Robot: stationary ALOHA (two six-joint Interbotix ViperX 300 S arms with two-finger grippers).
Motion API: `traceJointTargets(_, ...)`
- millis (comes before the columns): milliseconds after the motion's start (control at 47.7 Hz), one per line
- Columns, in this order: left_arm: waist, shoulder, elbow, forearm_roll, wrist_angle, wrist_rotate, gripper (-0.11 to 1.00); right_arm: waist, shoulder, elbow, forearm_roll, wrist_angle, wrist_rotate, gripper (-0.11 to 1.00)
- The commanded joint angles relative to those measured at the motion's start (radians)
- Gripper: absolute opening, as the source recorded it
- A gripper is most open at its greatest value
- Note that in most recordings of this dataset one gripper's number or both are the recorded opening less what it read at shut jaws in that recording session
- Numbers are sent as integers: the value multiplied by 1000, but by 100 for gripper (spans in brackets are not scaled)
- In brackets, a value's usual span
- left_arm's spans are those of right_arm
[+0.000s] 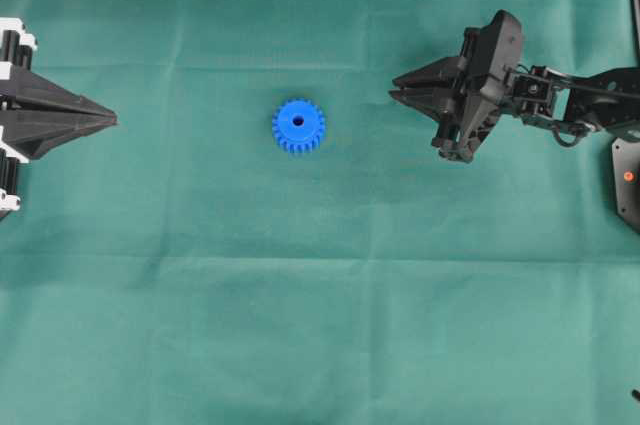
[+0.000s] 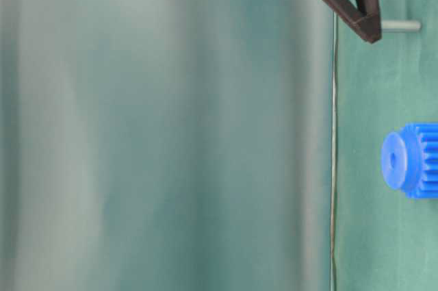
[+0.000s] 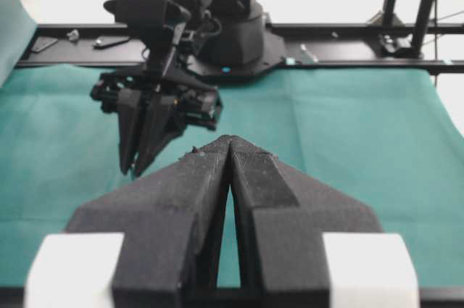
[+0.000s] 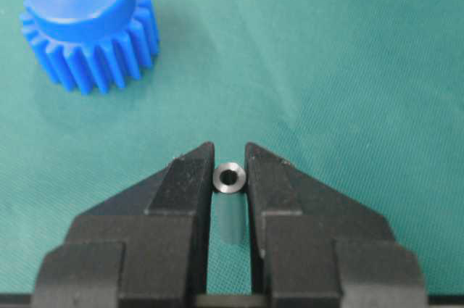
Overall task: Insert the shaft placed at a random location into the center hole of the small gear at another random location.
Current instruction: 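Close the right gripper on the silver shaft and lift it upright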
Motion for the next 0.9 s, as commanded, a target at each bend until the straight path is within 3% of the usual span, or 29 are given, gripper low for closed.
traceJointTargets(0,0,6,-14,3,-3,0,0,-3,-78,-17,-2,49,-12,14)
traceJointTargets(230,0,6,-14,3,-3,0,0,-5,-186,-21,-3,144,-14,14)
traceJointTargets(629,0,6,-14,3,-2,-2,0,-2,-186,-28,-3,144,-14,14)
traceJointTargets(880,0,6,-14,3,-2,-3,0,28,-163,-86,-5,150,-14,14)
